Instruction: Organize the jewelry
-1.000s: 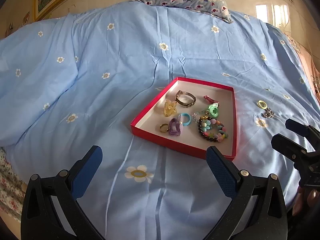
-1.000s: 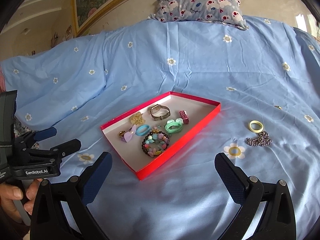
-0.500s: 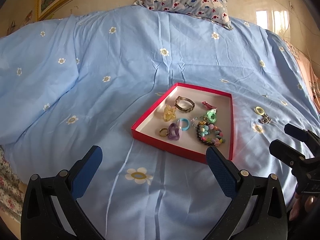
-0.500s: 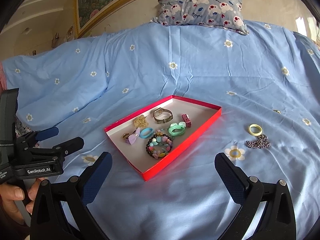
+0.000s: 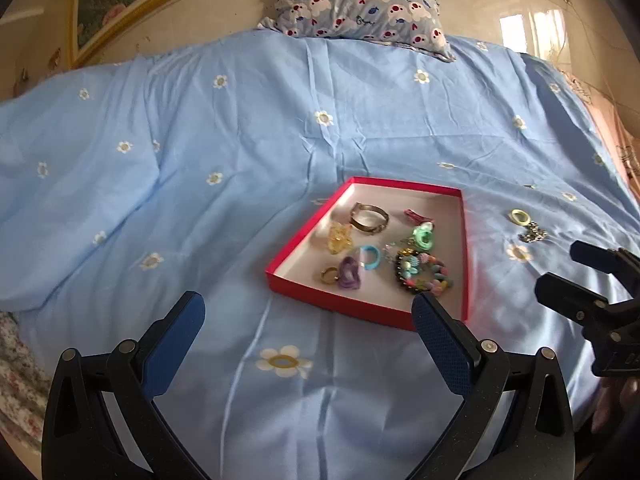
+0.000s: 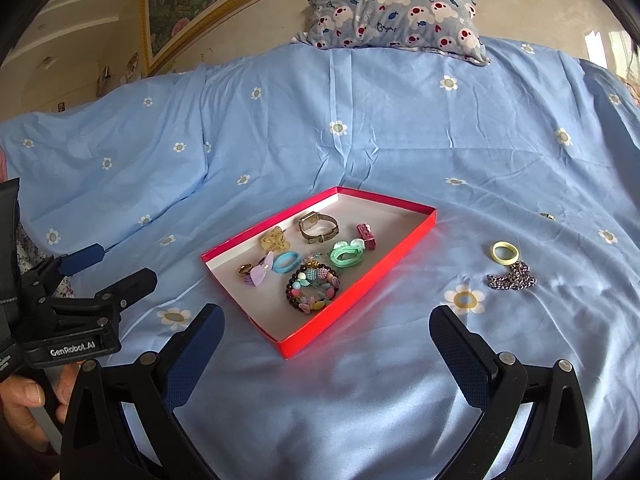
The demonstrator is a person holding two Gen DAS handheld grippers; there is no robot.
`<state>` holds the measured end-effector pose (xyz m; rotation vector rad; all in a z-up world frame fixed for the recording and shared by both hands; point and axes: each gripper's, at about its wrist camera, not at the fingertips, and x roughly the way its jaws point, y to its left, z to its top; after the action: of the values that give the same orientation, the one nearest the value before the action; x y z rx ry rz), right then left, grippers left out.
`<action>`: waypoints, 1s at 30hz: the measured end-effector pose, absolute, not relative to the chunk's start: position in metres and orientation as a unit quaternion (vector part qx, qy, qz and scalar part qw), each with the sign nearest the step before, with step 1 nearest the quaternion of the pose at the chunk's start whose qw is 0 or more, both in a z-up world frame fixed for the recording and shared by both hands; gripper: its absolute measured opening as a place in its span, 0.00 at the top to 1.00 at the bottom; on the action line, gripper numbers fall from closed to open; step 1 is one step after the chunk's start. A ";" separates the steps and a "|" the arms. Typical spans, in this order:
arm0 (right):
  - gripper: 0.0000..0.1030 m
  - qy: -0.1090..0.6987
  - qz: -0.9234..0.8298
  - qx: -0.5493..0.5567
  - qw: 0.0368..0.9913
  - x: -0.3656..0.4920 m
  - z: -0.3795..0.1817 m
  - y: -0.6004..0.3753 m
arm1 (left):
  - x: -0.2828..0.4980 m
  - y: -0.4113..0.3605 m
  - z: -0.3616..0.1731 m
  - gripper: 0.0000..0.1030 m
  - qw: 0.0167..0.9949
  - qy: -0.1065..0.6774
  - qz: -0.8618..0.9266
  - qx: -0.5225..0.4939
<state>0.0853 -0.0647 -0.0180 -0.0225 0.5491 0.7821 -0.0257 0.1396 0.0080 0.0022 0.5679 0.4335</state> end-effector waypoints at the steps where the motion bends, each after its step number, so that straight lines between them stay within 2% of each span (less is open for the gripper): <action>1: 0.00 0.265 0.376 -0.011 0.888 0.085 -0.018 -0.065 | -0.025 0.141 0.007 0.00 0.936 0.279 0.214 -0.003; 30: 0.00 0.268 0.380 -0.014 0.885 0.085 -0.021 -0.058 | -0.016 0.151 -0.007 0.00 0.930 0.318 0.183 -0.036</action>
<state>0.0852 -0.0578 -0.0208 -0.0295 0.5574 0.7897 -0.0161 0.1507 -0.0066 -0.0741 0.6511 0.3755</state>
